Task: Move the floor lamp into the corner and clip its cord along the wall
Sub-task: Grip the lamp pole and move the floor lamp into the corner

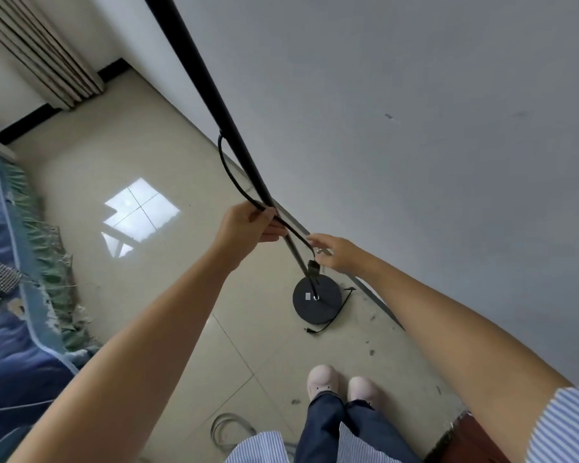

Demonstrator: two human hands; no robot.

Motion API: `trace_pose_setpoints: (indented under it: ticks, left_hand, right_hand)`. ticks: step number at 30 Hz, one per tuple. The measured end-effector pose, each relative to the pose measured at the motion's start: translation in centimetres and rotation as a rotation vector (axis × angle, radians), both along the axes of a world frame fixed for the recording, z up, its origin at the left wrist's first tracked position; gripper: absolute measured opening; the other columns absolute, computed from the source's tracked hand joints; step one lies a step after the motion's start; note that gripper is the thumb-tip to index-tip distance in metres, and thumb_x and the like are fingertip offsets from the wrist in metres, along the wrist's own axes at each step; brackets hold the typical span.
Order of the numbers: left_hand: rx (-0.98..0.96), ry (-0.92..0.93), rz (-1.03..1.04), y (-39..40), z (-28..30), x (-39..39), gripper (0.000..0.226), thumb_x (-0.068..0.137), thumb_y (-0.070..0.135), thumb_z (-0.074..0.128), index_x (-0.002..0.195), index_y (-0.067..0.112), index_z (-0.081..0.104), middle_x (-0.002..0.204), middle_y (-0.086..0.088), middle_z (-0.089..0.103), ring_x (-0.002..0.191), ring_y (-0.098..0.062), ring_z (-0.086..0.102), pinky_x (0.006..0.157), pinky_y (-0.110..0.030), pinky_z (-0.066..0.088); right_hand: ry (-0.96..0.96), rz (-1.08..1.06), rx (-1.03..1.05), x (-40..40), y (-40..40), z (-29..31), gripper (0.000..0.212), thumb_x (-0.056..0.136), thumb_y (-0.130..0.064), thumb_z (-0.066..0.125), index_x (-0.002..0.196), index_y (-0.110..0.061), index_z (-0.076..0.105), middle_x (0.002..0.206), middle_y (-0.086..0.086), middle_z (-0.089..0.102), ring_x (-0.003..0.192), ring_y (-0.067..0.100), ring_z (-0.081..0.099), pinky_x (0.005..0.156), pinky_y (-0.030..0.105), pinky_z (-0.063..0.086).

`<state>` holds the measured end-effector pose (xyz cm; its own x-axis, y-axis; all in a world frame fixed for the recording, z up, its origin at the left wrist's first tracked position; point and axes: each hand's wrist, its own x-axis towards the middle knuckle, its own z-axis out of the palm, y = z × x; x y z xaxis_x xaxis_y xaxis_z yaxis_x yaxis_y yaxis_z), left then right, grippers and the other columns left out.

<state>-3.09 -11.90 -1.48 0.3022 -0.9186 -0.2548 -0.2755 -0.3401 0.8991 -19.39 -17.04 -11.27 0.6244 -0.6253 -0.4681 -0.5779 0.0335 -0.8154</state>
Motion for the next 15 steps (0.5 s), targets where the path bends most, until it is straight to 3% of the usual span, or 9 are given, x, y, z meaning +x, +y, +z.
trace_pose_setpoints:
  ticks: [2, 3, 5, 7, 10, 12, 15]
  left_hand:
    - [0.021, 0.06, 0.028, 0.4, 0.3, 0.3, 0.031, 0.095, -0.001, 0.043, 0.068, 0.011, 0.054, 0.066, -0.008, 0.062, 0.045, 0.001, 0.066, 0.048, -0.011, 0.056]
    - [0.03, 0.03, 0.044, 0.6, 0.3, 0.4, 0.031, 0.094, 0.0, 0.045, 0.067, 0.013, 0.053, 0.067, -0.009, 0.061, 0.046, -0.001, 0.066, 0.049, -0.012, 0.056]
    - [0.008, -0.195, 0.122, 0.5, 0.1, 0.4, 0.025, 0.089, 0.008, 0.054, 0.068, 0.019, 0.049, 0.073, -0.005, 0.06, 0.057, -0.008, 0.064, 0.056, -0.02, 0.054]
    - [-0.132, -0.335, 0.229, -0.1, 0.6, 0.2, 0.022, 0.083, 0.018, 0.065, 0.077, 0.024, 0.044, 0.084, 0.003, 0.053, 0.071, -0.01, 0.056, 0.063, -0.021, 0.047]
    - [-0.355, -0.096, 0.254, -2.1, 2.3, -0.3, 0.026, 0.084, 0.016, 0.064, 0.077, 0.034, 0.047, 0.077, 0.015, 0.056, 0.07, 0.004, 0.057, 0.064, -0.009, 0.046]
    - [-0.384, -0.066, 0.224, -3.4, 2.9, -0.3, 0.033, 0.09, 0.017, 0.056, 0.06, 0.03, 0.052, 0.051, 0.017, 0.061, 0.052, 0.01, 0.055, 0.055, 0.0, 0.044]
    - [-0.388, 0.012, 0.302, -4.5, 3.2, 0.0, 0.046, 0.094, 0.021, 0.048, 0.049, 0.021, 0.04, 0.028, 0.014, 0.046, 0.033, 0.003, 0.044, 0.046, -0.008, 0.044]
  right_hand:
    - [0.022, 0.018, 0.131, 0.6, 0.2, -0.6, 0.032, 0.086, -0.001, 0.044, 0.117, -0.003, 0.052, 0.113, 0.018, 0.059, 0.095, 0.016, 0.051, 0.071, 0.002, 0.044]
    - [0.05, -0.005, 0.124, 0.6, 0.2, -0.9, 0.024, 0.087, -0.005, 0.043, 0.108, -0.001, 0.056, 0.1, 0.019, 0.059, 0.084, 0.018, 0.052, 0.059, 0.001, 0.043]
    - [0.11, -0.049, 0.004, 0.3, -0.1, -1.2, 0.024, 0.093, -0.014, 0.036, 0.096, 0.002, 0.054, 0.091, 0.022, 0.057, 0.081, 0.029, 0.054, 0.069, 0.02, 0.047]
    - [0.172, -0.02, -0.165, 0.1, -0.7, -1.4, 0.03, 0.096, -0.017, 0.03, 0.097, 0.005, 0.05, 0.103, 0.027, 0.06, 0.095, 0.037, 0.055, 0.082, 0.04, 0.045]
    - [0.188, 0.035, -0.358, 1.4, -2.1, -0.3, 0.029, 0.093, -0.021, 0.035, 0.108, -0.001, 0.05, 0.113, 0.019, 0.058, 0.102, 0.034, 0.054, 0.081, 0.038, 0.043]
    - [0.13, 0.07, -0.438, 3.1, -2.9, 0.6, 0.034, 0.087, -0.02, 0.047, 0.119, -0.008, 0.048, 0.122, 0.013, 0.054, 0.108, 0.03, 0.052, 0.086, 0.035, 0.043]
    - [0.072, 0.13, -0.485, 5.7, -3.6, 0.8, 0.046, 0.081, -0.017, 0.059, 0.125, -0.009, 0.047, 0.121, 0.013, 0.057, 0.113, 0.029, 0.049, 0.097, 0.035, 0.038]
